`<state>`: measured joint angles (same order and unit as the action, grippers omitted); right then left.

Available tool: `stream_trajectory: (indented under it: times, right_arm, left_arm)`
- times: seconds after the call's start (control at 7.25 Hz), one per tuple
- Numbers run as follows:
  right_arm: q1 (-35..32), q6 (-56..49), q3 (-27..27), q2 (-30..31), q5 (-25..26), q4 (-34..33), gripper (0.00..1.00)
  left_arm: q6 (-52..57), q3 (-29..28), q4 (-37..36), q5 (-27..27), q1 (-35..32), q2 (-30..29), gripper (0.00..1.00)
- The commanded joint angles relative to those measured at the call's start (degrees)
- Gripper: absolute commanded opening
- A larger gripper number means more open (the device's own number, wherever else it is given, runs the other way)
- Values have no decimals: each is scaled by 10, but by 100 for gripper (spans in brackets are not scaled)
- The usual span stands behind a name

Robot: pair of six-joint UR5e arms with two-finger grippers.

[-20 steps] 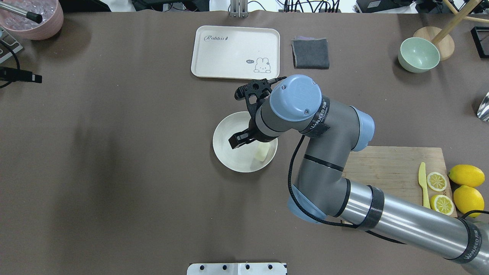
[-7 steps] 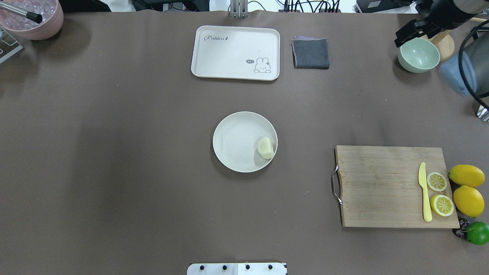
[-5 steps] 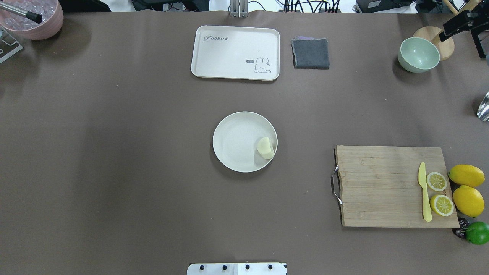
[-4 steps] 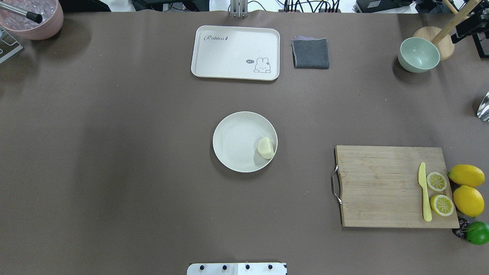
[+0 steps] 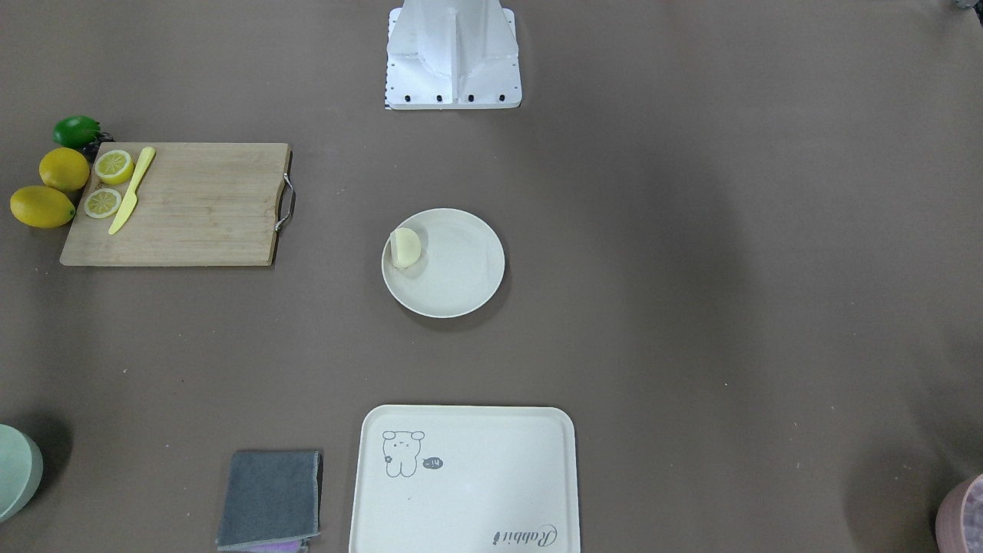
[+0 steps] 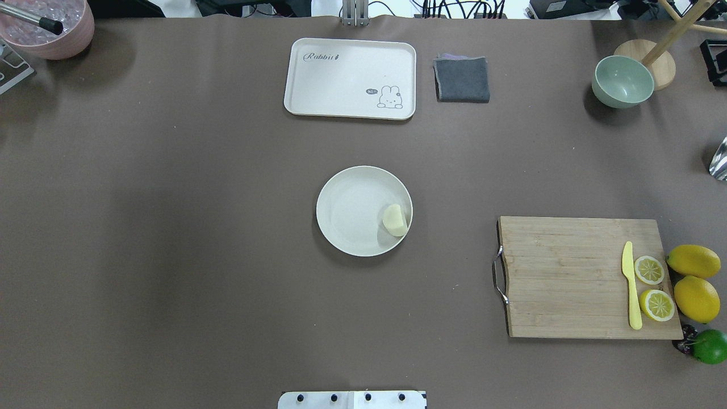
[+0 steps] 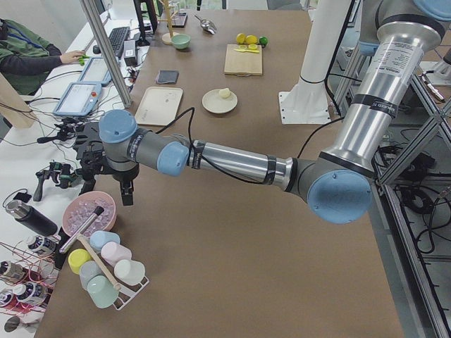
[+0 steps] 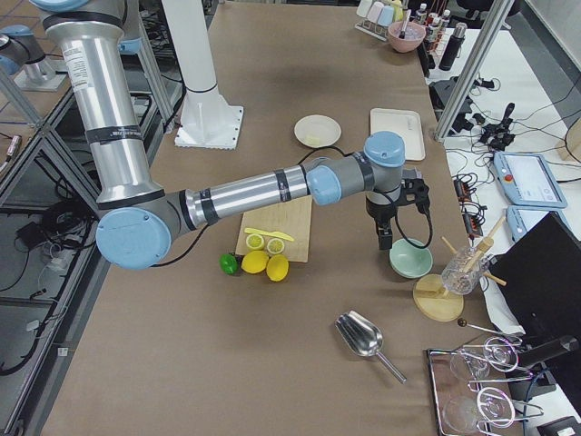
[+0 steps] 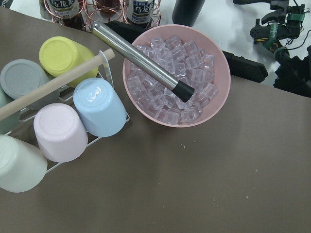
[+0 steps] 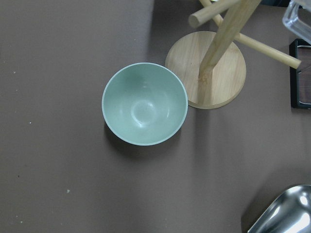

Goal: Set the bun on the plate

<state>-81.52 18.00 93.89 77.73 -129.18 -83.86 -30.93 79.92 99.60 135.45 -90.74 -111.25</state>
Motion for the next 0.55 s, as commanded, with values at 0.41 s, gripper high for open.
stream_trajectory:
  times: [0.41]
  right_arm:
    - [-7, -15, -1, 15, 2, 0, 100]
  left_arm:
    - [3, 1, -12, -15, 2, -3, 98]
